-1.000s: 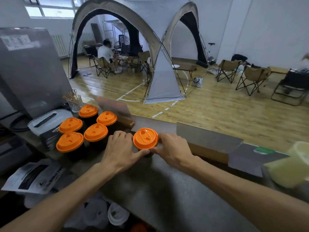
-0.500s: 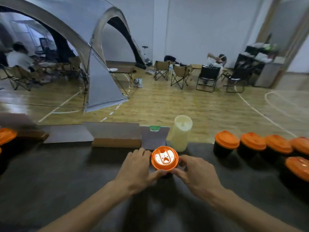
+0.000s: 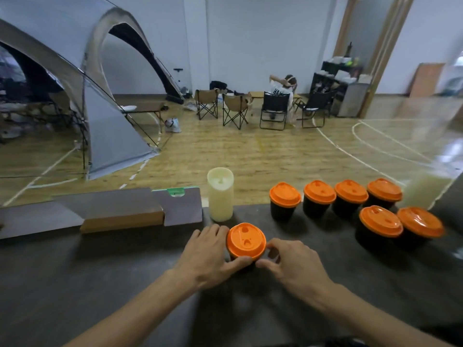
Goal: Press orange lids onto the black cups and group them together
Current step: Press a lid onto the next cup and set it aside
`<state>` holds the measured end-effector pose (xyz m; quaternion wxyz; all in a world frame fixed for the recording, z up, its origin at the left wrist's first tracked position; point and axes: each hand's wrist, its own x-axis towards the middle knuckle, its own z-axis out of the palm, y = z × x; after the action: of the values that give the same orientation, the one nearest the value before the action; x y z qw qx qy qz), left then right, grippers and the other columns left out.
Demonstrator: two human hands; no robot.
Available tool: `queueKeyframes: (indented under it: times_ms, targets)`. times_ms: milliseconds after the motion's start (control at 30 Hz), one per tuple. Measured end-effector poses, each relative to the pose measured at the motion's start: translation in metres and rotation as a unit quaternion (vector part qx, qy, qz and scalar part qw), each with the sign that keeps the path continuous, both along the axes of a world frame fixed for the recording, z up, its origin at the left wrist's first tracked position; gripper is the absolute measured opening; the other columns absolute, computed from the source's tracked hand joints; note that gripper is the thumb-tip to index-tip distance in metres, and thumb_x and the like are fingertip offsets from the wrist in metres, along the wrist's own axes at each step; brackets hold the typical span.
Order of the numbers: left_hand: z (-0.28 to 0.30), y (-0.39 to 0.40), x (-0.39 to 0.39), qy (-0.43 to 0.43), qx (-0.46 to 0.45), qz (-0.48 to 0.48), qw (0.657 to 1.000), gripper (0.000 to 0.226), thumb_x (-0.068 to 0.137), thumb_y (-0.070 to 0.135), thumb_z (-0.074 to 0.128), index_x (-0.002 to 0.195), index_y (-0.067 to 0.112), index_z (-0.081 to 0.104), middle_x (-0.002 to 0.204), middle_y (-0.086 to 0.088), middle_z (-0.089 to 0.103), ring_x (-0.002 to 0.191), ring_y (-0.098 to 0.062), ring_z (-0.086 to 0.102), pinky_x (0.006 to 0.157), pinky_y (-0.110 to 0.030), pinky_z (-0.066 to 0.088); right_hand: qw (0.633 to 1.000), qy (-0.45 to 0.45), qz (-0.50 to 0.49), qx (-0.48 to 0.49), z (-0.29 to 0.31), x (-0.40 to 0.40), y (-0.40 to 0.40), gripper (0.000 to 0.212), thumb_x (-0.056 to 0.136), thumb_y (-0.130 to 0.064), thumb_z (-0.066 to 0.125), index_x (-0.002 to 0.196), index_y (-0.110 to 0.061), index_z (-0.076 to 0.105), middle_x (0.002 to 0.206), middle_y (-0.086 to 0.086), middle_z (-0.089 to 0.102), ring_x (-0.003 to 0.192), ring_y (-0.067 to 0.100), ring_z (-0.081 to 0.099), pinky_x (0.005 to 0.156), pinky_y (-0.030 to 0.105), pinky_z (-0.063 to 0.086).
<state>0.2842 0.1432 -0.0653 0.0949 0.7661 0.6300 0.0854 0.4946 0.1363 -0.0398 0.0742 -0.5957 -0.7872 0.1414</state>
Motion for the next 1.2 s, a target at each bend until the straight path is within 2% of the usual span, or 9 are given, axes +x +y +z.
queueKeyframes:
  times_ms: [133, 200, 267, 333, 433, 633, 767, 1033, 1200]
  targets:
    - [0.0, 0.002, -0.003, 0.006, -0.017, 0.006, 1.0, 0.092, 0.072, 0.093, 0.039, 0.139, 0.029, 0.039, 0.135, 0.006, 0.052, 0.118, -0.012, 0.048, 0.104, -0.034, 0.038, 1.0, 0.004, 0.012, -0.015, 0.005, 0.005, 0.011, 0.049, 0.086, -0.06, 0.064, 0.128, -0.034, 0.06, 0.117, -0.013, 0.066, 0.1, 0.002, 0.061, 0.087, 0.026, 0.051]
    - [-0.001, 0.002, -0.002, 0.002, -0.035, 0.009, 0.999, 0.1, 0.075, 0.091, 0.04, 0.151, 0.027, 0.028, 0.147, 0.003, 0.045, 0.13, -0.016, 0.044, 0.111, -0.037, 0.034, 0.998, 0.038, 0.02, -0.038, 0.007, 0.009, 0.02, 0.05, 0.085, -0.06, 0.065, 0.127, -0.035, 0.061, 0.112, -0.015, 0.067, 0.096, 0.001, 0.063, 0.087, 0.028, 0.054]
    - [-0.001, 0.003, -0.002, -0.01, -0.055, 0.0, 0.998, 0.103, 0.078, 0.088, 0.04, 0.158, 0.029, 0.013, 0.156, 0.002, 0.036, 0.139, -0.018, 0.038, 0.116, -0.042, 0.028, 0.992, 0.096, 0.026, -0.072, 0.009, 0.01, 0.031, 0.042, 0.089, -0.051, 0.067, 0.126, -0.031, 0.065, 0.106, -0.016, 0.069, 0.089, 0.0, 0.065, 0.083, 0.024, 0.055]
    - [-0.001, 0.005, -0.003, -0.029, -0.076, -0.011, 0.997, 0.1, 0.08, 0.086, 0.042, 0.158, 0.034, 0.007, 0.158, 0.003, 0.034, 0.141, -0.018, 0.036, 0.118, -0.046, 0.026, 0.984, 0.146, 0.012, -0.098, 0.011, 0.009, 0.046, 0.029, 0.096, -0.036, 0.062, 0.121, -0.024, 0.068, 0.098, -0.012, 0.072, 0.082, 0.001, 0.068, 0.075, 0.018, 0.052]
    - [-0.002, 0.008, -0.005, -0.047, -0.089, -0.012, 0.995, 0.098, 0.078, 0.086, 0.045, 0.156, 0.039, 0.009, 0.156, 0.006, 0.036, 0.139, -0.016, 0.038, 0.117, -0.046, 0.027, 0.972, 0.186, -0.022, -0.143, 0.014, 0.0, 0.068, 0.021, 0.1, -0.031, 0.056, 0.108, -0.02, 0.072, 0.089, -0.006, 0.075, 0.079, 0.005, 0.071, 0.072, 0.025, 0.055]
    - [-0.006, 0.008, -0.006, -0.06, -0.096, -0.011, 0.994, 0.096, 0.078, 0.086, 0.046, 0.154, 0.042, 0.009, 0.152, 0.007, 0.039, 0.134, -0.016, 0.042, 0.114, -0.044, 0.03, 0.969, 0.136, -0.033, -0.204, 0.02, -0.025, 0.103, 0.036, 0.092, -0.05, 0.064, 0.088, -0.014, 0.068, 0.078, 0.002, 0.075, 0.071, 0.015, 0.073, 0.067, 0.028, 0.054]
    - [-0.007, 0.007, -0.005, -0.065, -0.094, -0.006, 0.993, 0.095, 0.078, 0.086, 0.046, 0.153, 0.043, 0.008, 0.15, 0.007, 0.041, 0.13, -0.015, 0.043, 0.111, -0.041, 0.032, 0.969, 0.096, -0.018, -0.225, 0.022, -0.03, 0.11, 0.033, 0.094, -0.049, 0.062, 0.086, -0.017, 0.064, 0.083, 0.002, 0.075, 0.078, 0.015, 0.074, 0.069, 0.027, 0.054]
    - [-0.014, 0.003, -0.006, -0.027, -0.078, -0.028, 0.996, 0.097, 0.081, 0.089, 0.028, 0.156, 0.036, -0.005, 0.159, 0.004, 0.03, 0.145, -0.017, 0.03, 0.12, -0.038, 0.02, 0.964, 0.148, 0.001, -0.223, 0.013, -0.018, 0.097, 0.006, 0.101, -0.027, 0.056, 0.104, -0.027, 0.061, 0.104, -0.002, 0.069, 0.094, 0.011, 0.067, 0.074, 0.028, 0.056]
    - [-0.017, 0.001, -0.005, 0.0, -0.065, -0.036, 0.997, 0.099, 0.082, 0.089, 0.02, 0.158, 0.031, -0.008, 0.166, 0.005, 0.016, 0.151, -0.016, 0.019, 0.125, -0.045, 0.01, 0.945, 0.212, 0.016, -0.248, 0.008, -0.006, 0.074, 0.035, 0.1, -0.019, 0.057, 0.131, -0.033, 0.056, 0.126, -0.006, 0.062, 0.112, 0.01, 0.059, 0.081, 0.028, 0.053]
